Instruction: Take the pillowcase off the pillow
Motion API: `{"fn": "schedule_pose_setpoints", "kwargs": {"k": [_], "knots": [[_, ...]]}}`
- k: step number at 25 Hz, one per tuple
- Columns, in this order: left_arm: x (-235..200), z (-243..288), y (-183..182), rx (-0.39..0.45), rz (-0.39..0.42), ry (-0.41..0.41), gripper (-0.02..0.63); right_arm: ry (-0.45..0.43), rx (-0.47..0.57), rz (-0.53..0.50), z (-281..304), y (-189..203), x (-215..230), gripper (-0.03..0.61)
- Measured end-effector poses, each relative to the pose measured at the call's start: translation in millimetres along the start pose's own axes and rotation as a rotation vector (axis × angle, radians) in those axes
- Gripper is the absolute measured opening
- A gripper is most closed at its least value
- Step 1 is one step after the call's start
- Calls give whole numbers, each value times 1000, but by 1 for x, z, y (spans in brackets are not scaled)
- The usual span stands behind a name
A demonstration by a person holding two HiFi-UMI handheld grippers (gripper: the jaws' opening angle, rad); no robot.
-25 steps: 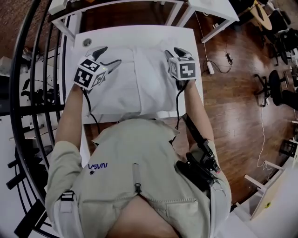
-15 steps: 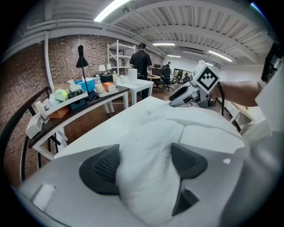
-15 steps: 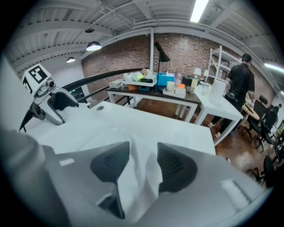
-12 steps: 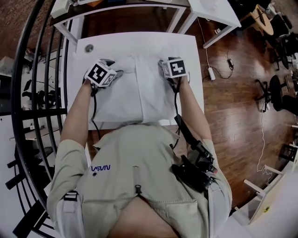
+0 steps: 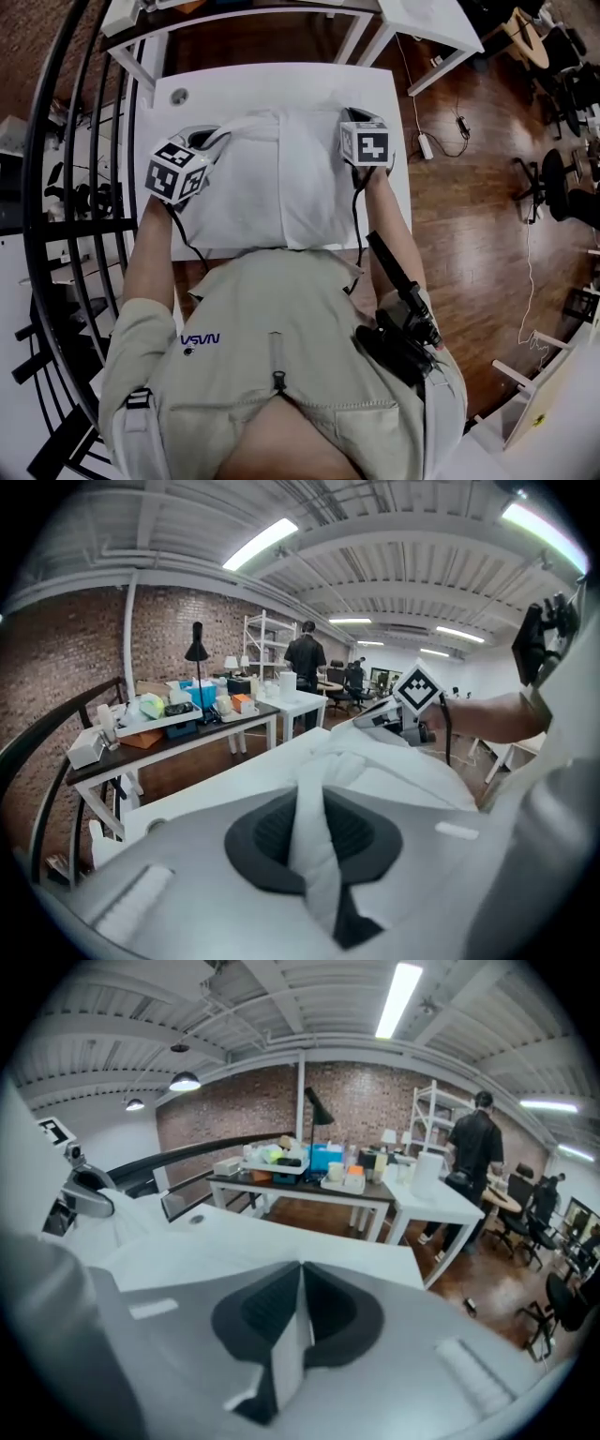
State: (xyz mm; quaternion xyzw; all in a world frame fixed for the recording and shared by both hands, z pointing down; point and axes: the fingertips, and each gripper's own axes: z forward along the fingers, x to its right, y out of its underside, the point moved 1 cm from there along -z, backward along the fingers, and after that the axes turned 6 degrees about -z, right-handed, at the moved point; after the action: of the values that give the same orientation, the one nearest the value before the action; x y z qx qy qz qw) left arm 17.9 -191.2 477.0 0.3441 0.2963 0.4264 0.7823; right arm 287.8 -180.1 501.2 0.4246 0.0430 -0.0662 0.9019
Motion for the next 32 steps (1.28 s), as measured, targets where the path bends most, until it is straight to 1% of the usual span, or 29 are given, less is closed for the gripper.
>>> {"fn": "schedule_pose_setpoints", "kwargs": {"k": [5, 8, 13, 17, 19, 21, 22, 23, 25, 27, 28, 29, 30, 31, 32], "knots": [[-10, -45, -17, 131, -68, -53, 29, 176, 101, 60, -34, -22, 54, 5], [-17, -65, -24, 179, -88, -86, 29, 272, 127, 110, -50, -25, 90, 5], [-27, -79, -29, 224, -114, -118, 29, 365, 126, 206, -63, -11, 129, 5], [-31, -82, -25, 242, -149, -125, 28, 417, 104, 299, -62, 13, 152, 5], [-32, -75, -20, 221, -160, -118, 28, 401, 93, 307, -56, 23, 153, 5], [-33, -56, -15, 177, -144, -105, 32, 340, 86, 273, -43, 26, 141, 6], [-35, -45, -14, 161, -129, -101, 41, 302, 86, 254, -36, 26, 133, 8], [-39, -35, -15, 153, -115, -103, 60, 266, 89, 239, -31, 25, 124, 23], [-52, -19, -18, 155, -95, -129, 121, 204, 108, 225, -28, 20, 108, 108], [-67, -9, -25, 165, -85, -169, 177, 162, 136, 219, -31, 14, 95, 154], [-72, -5, -25, 158, -86, -179, 232, 149, 147, 214, -33, 15, 88, 178], [-72, -4, -19, 140, -90, -181, 319, 138, 151, 211, -37, 21, 78, 184], [-70, -6, -9, 118, -90, -180, 373, 125, 151, 214, -44, 30, 65, 186], [-65, -11, 0, 105, -79, -180, 390, 107, 153, 221, -51, 38, 52, 189], [-58, -18, 3, 105, -58, -176, 390, 86, 161, 227, -60, 42, 39, 189]]}}
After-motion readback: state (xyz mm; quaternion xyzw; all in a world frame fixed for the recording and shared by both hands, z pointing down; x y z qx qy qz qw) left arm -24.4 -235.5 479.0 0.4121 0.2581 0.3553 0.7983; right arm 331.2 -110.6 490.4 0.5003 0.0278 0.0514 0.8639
